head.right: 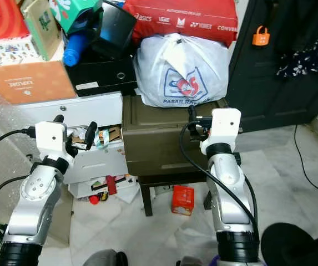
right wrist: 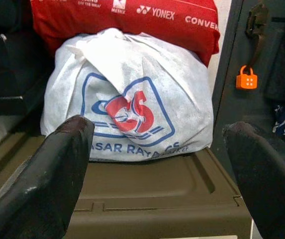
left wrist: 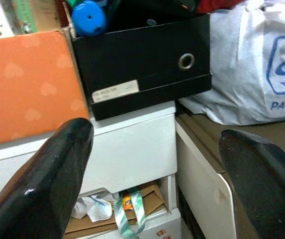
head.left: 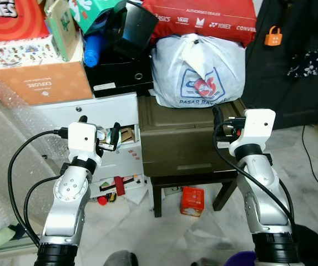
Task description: Clean up the room
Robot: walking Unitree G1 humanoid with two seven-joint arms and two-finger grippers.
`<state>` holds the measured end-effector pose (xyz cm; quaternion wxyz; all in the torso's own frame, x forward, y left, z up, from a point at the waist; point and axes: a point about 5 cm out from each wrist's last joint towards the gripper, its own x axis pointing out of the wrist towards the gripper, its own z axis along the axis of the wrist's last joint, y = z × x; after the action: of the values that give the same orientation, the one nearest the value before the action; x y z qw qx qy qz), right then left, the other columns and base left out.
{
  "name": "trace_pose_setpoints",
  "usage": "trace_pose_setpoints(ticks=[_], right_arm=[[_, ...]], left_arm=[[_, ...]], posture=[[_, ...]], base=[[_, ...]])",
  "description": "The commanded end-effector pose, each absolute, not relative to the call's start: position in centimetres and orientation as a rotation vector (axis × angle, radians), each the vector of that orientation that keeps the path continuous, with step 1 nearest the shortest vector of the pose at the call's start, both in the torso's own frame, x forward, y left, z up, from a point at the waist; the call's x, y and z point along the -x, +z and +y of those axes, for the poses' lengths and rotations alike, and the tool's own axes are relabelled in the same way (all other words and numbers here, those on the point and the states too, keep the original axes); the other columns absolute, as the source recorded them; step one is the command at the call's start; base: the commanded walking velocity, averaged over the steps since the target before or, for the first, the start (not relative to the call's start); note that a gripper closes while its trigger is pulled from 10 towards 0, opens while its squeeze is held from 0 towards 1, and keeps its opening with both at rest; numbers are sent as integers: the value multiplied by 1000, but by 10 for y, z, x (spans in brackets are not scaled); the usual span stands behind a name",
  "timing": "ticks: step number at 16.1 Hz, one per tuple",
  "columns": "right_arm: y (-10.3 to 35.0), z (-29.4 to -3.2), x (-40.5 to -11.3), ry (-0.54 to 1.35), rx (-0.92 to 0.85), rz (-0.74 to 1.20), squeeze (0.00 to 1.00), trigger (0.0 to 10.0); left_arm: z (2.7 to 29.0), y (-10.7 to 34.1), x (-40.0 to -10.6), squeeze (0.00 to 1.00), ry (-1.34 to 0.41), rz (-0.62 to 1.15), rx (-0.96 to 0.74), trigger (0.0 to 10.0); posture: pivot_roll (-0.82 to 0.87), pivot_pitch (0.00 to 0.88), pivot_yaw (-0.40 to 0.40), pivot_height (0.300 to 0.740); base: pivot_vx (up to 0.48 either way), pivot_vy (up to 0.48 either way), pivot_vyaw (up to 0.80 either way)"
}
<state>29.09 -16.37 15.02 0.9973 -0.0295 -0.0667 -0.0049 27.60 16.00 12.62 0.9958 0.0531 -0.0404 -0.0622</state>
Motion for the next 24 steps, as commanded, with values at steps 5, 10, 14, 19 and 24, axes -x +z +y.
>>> trace_pose_setpoints(ticks=[5,10,14,19,24], right_arm=[[152,-161,-294,-4,51,-145,0,10000],[152,-161,-293,-5,57,-144,0,10000],[151,-161,-294,-5,41,-145,0,10000],[153,-162,-294,-2,66,-149,0,10000],[153,-162,-295,-3,62,-152,0,10000]], left_arm=[[165,126,-276,0,-109,-78,-112,10000],[164,125,-276,0,-119,-77,-105,10000],[163,125,-276,0,-115,-70,-90,10000],[162,125,-277,0,-113,-67,-90,10000],[160,125,-277,0,-114,-69,-90,10000]], posture=[[-54,0,28,740],[-55,0,28,740],[-54,0,27,740],[-55,0,25,740],[-56,0,24,740]], base=[[150,0,581],[282,0,0],[0,0,0],[0,0,414],[0,0,800]])
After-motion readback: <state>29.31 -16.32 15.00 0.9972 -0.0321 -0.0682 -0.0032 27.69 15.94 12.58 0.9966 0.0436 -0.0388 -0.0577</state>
